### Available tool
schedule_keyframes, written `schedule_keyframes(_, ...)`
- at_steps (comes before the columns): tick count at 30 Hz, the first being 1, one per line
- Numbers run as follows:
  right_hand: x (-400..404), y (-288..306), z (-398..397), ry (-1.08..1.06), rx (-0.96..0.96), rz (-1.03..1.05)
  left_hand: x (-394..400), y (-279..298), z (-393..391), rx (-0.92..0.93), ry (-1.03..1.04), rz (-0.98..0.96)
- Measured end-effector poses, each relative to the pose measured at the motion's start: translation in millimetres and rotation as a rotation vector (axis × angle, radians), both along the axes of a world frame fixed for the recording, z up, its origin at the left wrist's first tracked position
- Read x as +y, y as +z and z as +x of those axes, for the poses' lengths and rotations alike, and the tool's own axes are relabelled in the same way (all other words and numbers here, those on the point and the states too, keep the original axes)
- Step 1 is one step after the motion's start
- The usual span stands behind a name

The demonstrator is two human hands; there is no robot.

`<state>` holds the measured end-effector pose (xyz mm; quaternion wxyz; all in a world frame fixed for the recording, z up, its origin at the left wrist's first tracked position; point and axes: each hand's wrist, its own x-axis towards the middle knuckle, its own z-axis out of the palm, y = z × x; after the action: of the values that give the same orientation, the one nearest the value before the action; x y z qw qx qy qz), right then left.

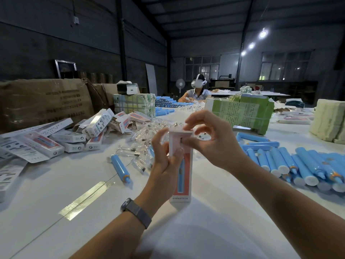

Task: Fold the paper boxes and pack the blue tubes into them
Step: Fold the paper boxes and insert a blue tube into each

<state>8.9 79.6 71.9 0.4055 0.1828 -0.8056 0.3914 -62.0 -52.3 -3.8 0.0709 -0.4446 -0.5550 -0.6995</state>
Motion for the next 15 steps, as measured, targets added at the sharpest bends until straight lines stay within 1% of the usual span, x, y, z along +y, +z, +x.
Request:
schedule_keyframes(3,2.7,2.1,1.3,-0.025,-0.024,0.080,0.1,0.0,0.0,0.026,0.012,-0.006)
schedule_keyframes(6,1.0,5.8,2.8,0.011,-0.026,0.018,-0.9,0.1,2.3,0.069,0.029,-0.042)
schedule_keyframes(8,0.6,7.5,2.3,-0.023,-0.009,0.014,-1.0,0.0,5.0,0.075,0.046,-0.054)
schedule_keyframes(12,-0.2,6.8,2.2,-0.080,-0.023,0.137,-1.2,0.9,5.2,0.084,0.044,-0.062)
schedule_keyframes(15,-1.2,6.6,1.6,-0.119,0.034,0.195,-0.6,0.7,5.0,0.106,0.034,-0.062)
